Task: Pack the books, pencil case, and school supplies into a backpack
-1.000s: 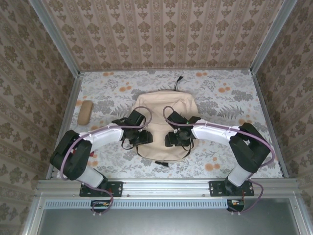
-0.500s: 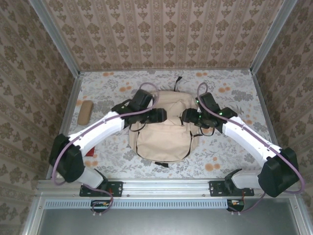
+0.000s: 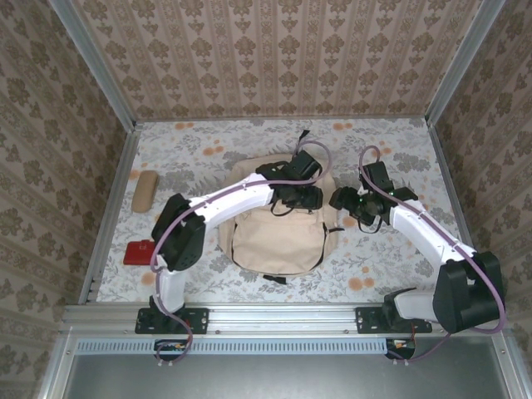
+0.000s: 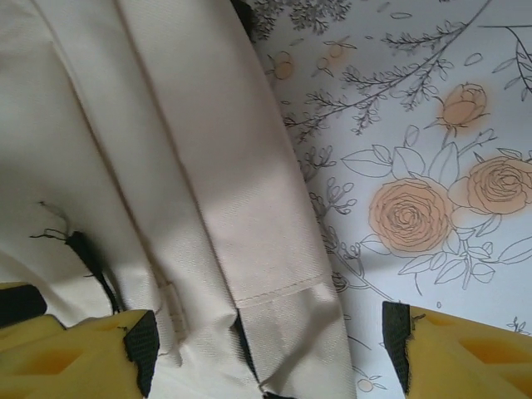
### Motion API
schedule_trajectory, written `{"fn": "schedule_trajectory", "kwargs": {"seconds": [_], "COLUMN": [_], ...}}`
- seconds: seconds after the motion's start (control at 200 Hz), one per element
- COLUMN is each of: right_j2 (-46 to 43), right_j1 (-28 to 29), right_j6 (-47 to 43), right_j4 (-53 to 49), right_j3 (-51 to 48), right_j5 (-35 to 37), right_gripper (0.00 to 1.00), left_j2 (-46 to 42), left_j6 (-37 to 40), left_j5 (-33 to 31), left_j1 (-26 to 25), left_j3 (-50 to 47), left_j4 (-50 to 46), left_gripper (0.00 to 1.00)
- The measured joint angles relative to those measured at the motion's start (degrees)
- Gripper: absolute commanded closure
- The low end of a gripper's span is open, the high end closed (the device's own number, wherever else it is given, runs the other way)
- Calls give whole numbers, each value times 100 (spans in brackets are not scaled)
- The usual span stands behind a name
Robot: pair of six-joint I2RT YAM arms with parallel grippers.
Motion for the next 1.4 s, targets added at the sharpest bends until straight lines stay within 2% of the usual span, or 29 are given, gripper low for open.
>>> {"fn": "schedule_trajectory", "kwargs": {"seconds": [0.19, 0.4, 0.495, 0.745, 0.88, 1.05, 1.175, 1.4], "right_j2": [0, 0, 0, 0, 0, 0, 96, 925], "right_j1": [-103, -138, -155, -166, -166, -166, -166, -166], "right_j6": [-57, -57, -57, -57, -57, -59, -39, 140], "right_j4": [92, 201, 214, 234, 240, 457, 852, 1665], "right_j3": [-133, -212, -219, -234, -275, -337, -348, -345], "right_j5": [-120, -188, -199, -203, -221, -568, -1126, -2138], "right_gripper": [25, 26, 26, 26, 27, 32, 39, 48], "left_j2": [570, 826, 887, 922, 922, 918, 761, 221], "left_j6": [-31, -7, 7, 22, 50, 63, 81, 105], "left_j5": [-365, -730, -796, -874, -870, -872, -831, -590], "left_j1": [-68, -181, -184, -184, -184, -188, -188, -186], "left_j3": [603, 1014, 1102, 1224, 1246, 1246, 1056, 577], "left_j4": [-535, -975, -1091, -1296, -1322, -1316, -1154, -748], "left_gripper": [56, 65, 73, 87, 100, 100, 100, 100]}}
